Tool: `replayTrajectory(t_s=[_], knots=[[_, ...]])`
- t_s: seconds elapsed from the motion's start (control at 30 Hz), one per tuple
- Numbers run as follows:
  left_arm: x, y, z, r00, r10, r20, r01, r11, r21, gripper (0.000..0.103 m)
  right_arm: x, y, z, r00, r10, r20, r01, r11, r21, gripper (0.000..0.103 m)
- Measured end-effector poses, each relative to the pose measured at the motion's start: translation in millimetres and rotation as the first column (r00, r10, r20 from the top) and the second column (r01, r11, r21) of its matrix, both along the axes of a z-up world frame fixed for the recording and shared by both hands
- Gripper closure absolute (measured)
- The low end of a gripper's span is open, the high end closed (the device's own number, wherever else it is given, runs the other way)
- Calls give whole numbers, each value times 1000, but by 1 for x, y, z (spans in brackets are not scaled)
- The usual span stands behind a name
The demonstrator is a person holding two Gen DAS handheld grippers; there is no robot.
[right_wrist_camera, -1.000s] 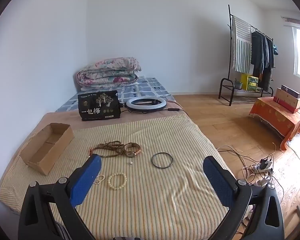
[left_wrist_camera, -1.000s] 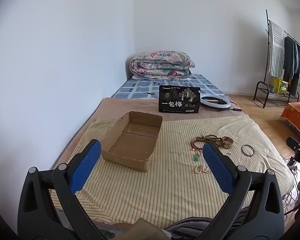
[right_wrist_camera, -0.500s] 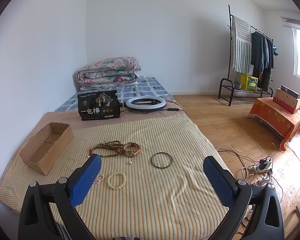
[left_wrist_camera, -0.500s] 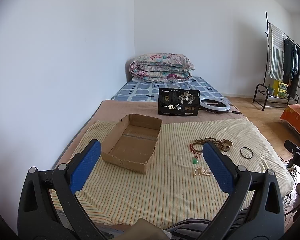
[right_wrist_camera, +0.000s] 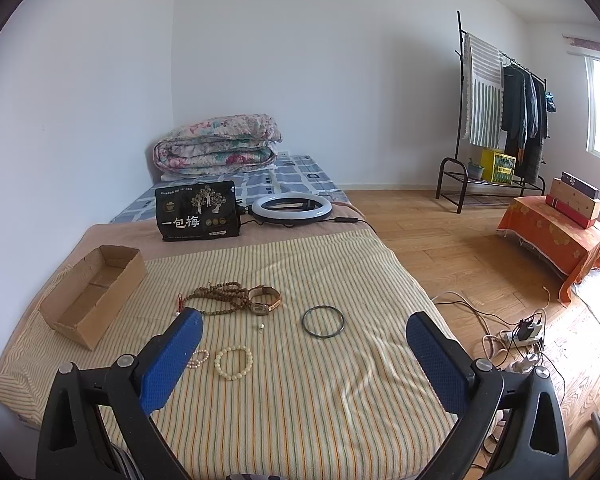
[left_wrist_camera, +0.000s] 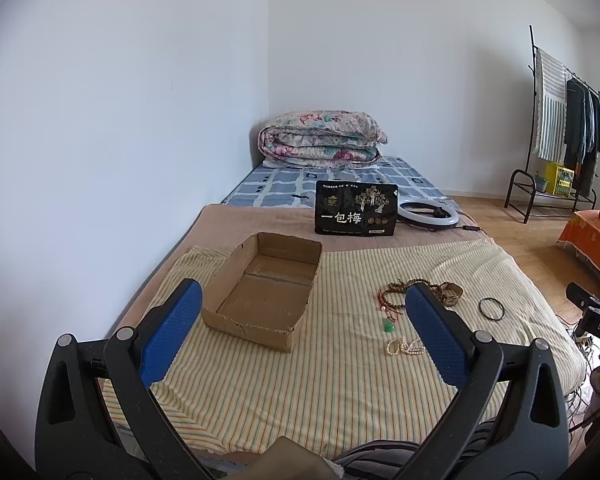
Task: Organize jewelry
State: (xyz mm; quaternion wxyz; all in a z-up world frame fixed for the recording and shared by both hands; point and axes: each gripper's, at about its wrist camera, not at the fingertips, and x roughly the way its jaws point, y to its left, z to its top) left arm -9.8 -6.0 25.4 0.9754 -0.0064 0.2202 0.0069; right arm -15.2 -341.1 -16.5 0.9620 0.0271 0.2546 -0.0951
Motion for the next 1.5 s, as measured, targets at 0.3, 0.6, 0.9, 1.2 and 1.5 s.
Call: replayTrajectory(t_s=[0.3, 0.6, 0.9, 1.2, 1.5], knots=[[-2, 1, -2, 1000, 0, 4, 0, 1000, -1, 0, 2, 1, 1, 1000, 2, -6, -2, 1000, -4, 0], [-1, 0, -1, 1000, -2, 2, 2, 1000, 0, 0, 3, 2, 0, 1000, 4, -6, -4, 1000, -9, 0], [-2, -1, -1, 1000, -1, 2, 1, 1000, 0, 0, 3, 3, -1, 1000, 3, -10, -4, 1000, -10, 0], [-2, -1, -1, 1000, -2, 2, 2, 1000, -2, 0, 4, 3, -3, 1000, 2, -12, -2, 1000, -12, 0], [-2, -5, -4, 1000, -5, -6, 5, 1000, -3, 0, 4, 2, -7, 1000, 1, -19, -1, 1000, -10, 0]])
